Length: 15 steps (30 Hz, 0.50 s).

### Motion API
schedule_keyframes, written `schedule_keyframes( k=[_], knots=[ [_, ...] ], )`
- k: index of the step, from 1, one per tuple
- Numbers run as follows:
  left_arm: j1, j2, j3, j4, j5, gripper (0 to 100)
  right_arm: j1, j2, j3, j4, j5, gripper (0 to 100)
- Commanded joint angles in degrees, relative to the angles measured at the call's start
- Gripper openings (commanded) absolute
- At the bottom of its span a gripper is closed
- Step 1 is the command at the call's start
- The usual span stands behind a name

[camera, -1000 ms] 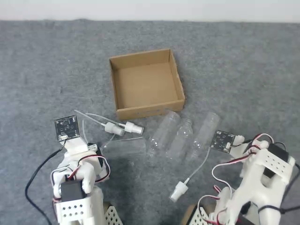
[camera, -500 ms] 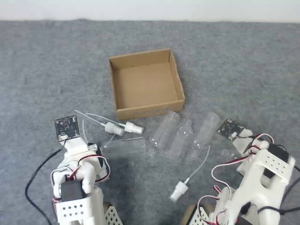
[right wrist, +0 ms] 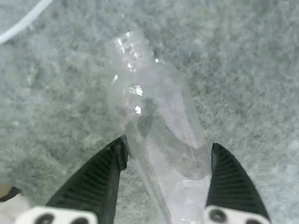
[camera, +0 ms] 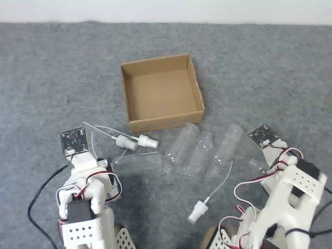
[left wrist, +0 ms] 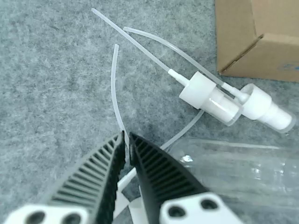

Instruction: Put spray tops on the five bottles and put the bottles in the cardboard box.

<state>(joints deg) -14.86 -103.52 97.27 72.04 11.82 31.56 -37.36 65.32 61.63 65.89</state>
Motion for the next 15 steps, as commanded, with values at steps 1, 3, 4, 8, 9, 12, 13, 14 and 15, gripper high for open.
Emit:
schedule_keyframes(
  k=[1,3,4,8,9,12,13,14,15],
  knots=[
    [-0.09,-1.05,-0.75,0.26,-0.35,1,-3.47,-1.8,-2.29,5.58,-1.05,29.7],
    [-0.09,-1.05,-0.75,0.26,-0.35,1,-4.7,-1.8,-4.48,8.92,-1.23,36.5],
    [-0.09,-1.05,-0.75,0.26,-0.35,1,-5.14,-1.8,-5.71,10.59,-1.23,37.7],
    [-0.09,-1.05,-0.75,0.26,-0.35,1,-7.52,-1.8,-9.05,14.55,-1.05,35.5],
    [-0.09,-1.05,-0.75,0.26,-0.35,1,-8.31,-1.8,-9.41,15.16,-1.05,34.8],
    [-0.09,-1.05,-0.75,0.26,-0.35,1,-11.03,-1.8,-9.58,15.96,-1.05,34.0],
    [-0.09,-1.05,-0.75,0.26,-0.35,1,-12.0,-1.8,-9.58,15.96,-1.05,34.0],
    [-0.09,-1.05,-0.75,0.26,-0.35,1,-12.79,-1.8,-9.58,15.96,-0.97,34.0],
    [-0.09,-1.05,-0.75,0.26,-0.35,1,-13.49,-1.8,-9.58,15.96,-0.97,34.0]
  ],
)
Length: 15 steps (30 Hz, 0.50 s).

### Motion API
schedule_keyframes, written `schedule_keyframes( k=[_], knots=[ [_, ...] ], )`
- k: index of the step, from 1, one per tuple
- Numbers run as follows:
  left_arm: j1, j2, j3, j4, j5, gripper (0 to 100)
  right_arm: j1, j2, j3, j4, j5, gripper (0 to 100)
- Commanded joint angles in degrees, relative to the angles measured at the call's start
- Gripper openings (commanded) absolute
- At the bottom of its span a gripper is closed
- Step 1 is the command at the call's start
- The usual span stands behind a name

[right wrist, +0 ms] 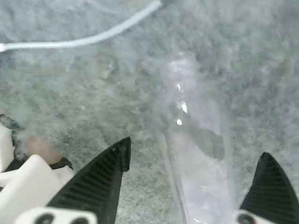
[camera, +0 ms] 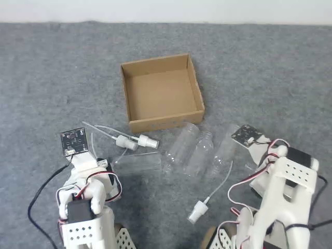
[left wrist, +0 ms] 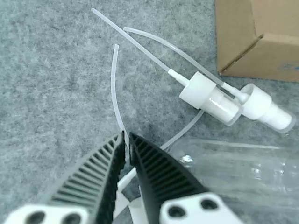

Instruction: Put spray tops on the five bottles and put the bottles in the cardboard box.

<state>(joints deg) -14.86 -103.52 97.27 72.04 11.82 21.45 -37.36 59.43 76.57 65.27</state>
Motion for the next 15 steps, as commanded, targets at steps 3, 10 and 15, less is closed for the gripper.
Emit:
schedule_keyframes(
  k=[3,10,15],
  knots=[
    [-0.09,-1.05,-0.75,0.26,-0.35,1,-5.41,-1.8,-3.69,0.75,-0.26,34.0],
    [-0.09,-1.05,-0.75,0.26,-0.35,1,-7.52,-1.8,-3.69,0.57,-0.09,34.0],
    [-0.09,-1.05,-0.75,0.26,-0.35,1,-6.81,-1.63,-3.69,0.75,3.52,34.0]
  ],
)
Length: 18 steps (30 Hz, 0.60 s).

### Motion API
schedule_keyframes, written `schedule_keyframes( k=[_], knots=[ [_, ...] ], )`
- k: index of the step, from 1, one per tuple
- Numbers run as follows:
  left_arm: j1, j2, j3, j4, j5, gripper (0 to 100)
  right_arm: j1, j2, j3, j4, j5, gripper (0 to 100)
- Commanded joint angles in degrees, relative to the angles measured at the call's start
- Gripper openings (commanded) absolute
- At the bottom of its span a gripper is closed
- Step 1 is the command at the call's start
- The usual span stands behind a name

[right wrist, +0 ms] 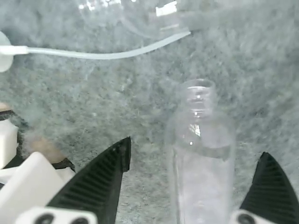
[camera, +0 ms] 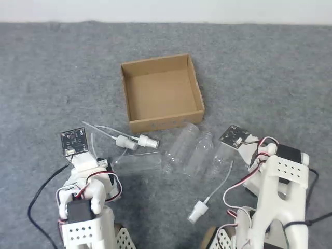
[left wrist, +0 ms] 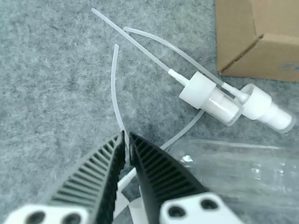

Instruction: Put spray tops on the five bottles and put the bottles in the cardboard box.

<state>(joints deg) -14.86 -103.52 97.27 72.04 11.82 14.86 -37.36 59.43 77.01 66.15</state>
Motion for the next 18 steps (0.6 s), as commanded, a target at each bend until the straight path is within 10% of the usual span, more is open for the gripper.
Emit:
schedule_keyframes(
  k=[1,18],
  knots=[
    [-0.09,-1.05,-0.75,0.26,-0.35,1,0.13,-1.63,-3.6,0.48,2.73,34.0],
    [-0.09,-1.05,-0.75,0.26,-0.35,1,0.75,-1.19,0.18,-1.63,2.73,34.0]
  ],
)
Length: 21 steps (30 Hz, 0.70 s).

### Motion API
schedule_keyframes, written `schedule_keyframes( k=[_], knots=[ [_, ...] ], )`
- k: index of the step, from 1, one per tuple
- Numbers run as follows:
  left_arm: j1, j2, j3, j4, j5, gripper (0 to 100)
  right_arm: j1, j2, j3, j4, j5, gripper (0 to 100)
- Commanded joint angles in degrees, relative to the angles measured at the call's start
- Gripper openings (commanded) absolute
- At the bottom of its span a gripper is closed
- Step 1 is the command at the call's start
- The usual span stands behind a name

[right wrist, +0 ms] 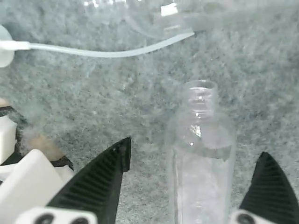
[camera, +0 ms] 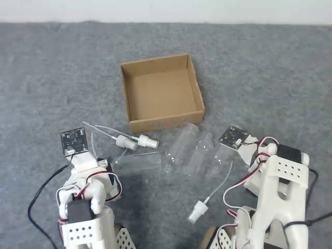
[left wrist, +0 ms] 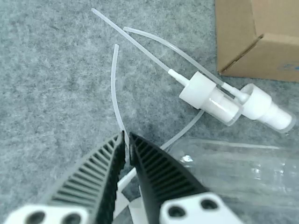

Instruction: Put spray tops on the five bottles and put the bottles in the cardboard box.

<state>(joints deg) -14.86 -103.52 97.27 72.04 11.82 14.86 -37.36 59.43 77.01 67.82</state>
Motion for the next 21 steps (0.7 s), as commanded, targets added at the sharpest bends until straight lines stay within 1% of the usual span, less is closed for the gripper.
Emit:
schedule_keyframes(
  k=[1,6,16,21],
  knots=[
    [-0.09,-1.05,-0.75,0.26,-0.35,1,0.75,-1.19,0.97,-2.95,1.14,34.0],
    [-0.09,-1.05,-0.75,0.26,-0.35,1,0.75,-1.19,4.48,-8.13,1.14,34.0],
    [-0.09,-1.05,-0.75,0.26,-0.35,1,0.92,-1.19,4.57,-8.13,0.97,33.9],
    [-0.09,-1.05,-0.75,0.26,-0.35,1,4.09,-1.19,4.57,-8.4,1.05,33.9]
  ],
)
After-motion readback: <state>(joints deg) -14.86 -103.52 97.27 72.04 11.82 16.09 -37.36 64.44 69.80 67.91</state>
